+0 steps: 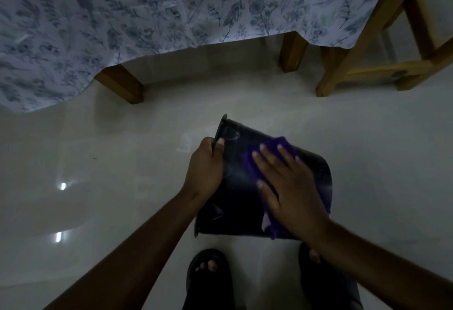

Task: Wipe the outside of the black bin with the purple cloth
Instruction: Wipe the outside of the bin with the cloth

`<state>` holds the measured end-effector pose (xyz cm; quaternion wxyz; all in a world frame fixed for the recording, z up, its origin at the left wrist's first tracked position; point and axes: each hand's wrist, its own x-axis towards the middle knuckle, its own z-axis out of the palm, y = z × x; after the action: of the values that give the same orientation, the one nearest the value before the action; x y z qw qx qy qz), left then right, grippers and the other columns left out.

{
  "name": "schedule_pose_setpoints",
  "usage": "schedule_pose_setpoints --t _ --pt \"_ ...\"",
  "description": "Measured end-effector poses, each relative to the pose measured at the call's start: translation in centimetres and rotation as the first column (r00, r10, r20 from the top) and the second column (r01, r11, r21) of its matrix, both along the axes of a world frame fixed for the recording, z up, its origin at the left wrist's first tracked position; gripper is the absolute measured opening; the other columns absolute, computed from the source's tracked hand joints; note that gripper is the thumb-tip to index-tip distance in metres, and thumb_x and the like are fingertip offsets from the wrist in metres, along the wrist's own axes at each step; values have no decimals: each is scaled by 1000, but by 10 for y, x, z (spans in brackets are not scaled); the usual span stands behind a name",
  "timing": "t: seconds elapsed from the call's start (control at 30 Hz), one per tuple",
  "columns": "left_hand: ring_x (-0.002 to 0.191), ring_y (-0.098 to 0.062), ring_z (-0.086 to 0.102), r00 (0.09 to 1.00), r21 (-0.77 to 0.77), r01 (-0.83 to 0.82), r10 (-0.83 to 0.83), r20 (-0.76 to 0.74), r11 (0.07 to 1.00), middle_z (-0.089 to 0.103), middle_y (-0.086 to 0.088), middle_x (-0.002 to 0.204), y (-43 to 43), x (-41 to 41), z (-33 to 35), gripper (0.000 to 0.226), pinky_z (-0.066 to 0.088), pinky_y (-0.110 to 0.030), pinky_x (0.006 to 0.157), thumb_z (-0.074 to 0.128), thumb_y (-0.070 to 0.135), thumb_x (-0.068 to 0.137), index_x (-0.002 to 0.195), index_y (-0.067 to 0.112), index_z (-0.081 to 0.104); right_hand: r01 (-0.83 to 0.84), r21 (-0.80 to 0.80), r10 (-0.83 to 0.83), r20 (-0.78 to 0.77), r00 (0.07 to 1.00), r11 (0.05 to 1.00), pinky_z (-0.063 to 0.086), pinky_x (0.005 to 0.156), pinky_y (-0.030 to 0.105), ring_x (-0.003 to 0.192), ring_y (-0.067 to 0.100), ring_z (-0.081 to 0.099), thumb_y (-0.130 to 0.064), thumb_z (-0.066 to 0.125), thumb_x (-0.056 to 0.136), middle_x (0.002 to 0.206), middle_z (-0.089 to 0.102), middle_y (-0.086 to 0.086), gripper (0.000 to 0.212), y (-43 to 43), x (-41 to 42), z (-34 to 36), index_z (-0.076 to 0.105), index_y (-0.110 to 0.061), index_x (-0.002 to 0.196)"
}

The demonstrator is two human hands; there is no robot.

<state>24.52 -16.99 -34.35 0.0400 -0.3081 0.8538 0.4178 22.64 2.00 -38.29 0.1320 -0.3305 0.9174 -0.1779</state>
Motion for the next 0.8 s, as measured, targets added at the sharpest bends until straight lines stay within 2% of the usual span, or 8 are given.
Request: schedule_pose_setpoints --t 0.07,0.13,0.27,0.33,0.47,0.57,0.7,0.8 --pt "65 -4 52 999 -34 13 -14 -29 999 56 3 78 1 -1 -1 37 37 -20 54 30 39 102 94 10 52 -66 -10 65 -16 998 998 16 115 41 148 21 13 -46 28 98 159 22 -8 54 1 18 6 24 -32 150" --pt "66 -8 54 998 -27 10 -12 -69 1000 56 4 75 5 6 2 38 40 -23 56 27 41 101 90 13 50 -85 -35 85 11 996 996 18 114 40 147 19 17 -47 26 98 157 26 -9 52 -8 3 7 27 -33 149" --pt "66 -8 53 999 -21 22 -23 -46 1000 53 6 73 5 9 1 34 39 -10 52 28 36 103 89 12 49 101 -71 -84 213 973 992 26 113 39 139 16 35 -46 26 101 152 38 -6 47 -39 -66 -4 34 -34 146" --pt "66 -10 53 998 -38 34 -35 -44 999 53 7 74 3 9 -2 34 39 -12 52 29 33 103 90 9 50 145 -74 -122 251 960 987 26 113 37 138 16 37 -42 30 101 151 40 -6 45 -39 -70 -8 36 -33 145" --pt "63 -7 52 998 -58 27 -30 -53 998 51 9 71 -1 12 -9 33 40 -10 52 30 33 103 87 11 49 -51 -45 51 15 999 998 24 114 44 144 22 26 -37 34 97 154 33 -7 50 -10 7 3 32 -31 147" --pt "61 -3 49 997 -33 33 -35 -63 999 50 10 70 -2 13 -10 31 40 -7 52 30 31 103 86 11 47 -164 -36 160 -77 984 986 20 112 43 146 23 19 -37 35 96 157 26 -8 53 -1 35 -1 28 -33 148" --pt "62 -1 48 995 -27 49 -51 -80 998 49 10 71 -1 12 -6 29 38 -5 52 31 31 103 86 12 46 -1 -63 2 14 1000 998 23 114 41 144 17 25 -39 31 99 155 32 -8 48 -26 -13 3 31 -32 147" --pt "64 -1 50 997 -34 31 -33 -64 999 50 10 73 3 17 -5 29 40 -5 54 30 31 103 89 12 47 106 -63 -91 210 974 992 31 112 41 137 17 38 -40 29 99 151 40 -5 48 -43 -67 -6 35 -32 146"
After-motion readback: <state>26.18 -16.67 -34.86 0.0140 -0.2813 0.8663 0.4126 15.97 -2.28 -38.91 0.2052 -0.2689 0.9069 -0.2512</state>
